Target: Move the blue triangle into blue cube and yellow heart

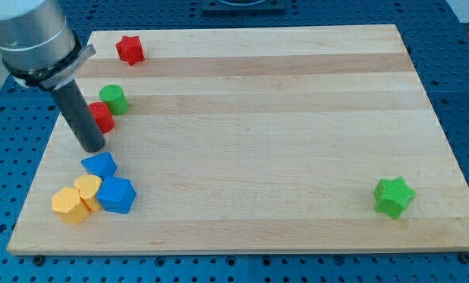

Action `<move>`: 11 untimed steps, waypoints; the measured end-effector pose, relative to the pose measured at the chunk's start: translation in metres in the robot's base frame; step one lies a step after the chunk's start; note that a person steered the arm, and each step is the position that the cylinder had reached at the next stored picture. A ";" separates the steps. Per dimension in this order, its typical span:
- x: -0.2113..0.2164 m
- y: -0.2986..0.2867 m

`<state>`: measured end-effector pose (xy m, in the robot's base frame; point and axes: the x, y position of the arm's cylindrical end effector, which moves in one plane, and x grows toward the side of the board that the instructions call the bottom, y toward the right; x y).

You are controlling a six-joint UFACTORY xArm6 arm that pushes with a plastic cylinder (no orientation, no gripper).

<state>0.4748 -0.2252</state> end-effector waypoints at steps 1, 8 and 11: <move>0.008 0.003; 0.011 0.011; 0.012 0.018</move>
<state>0.4865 -0.2072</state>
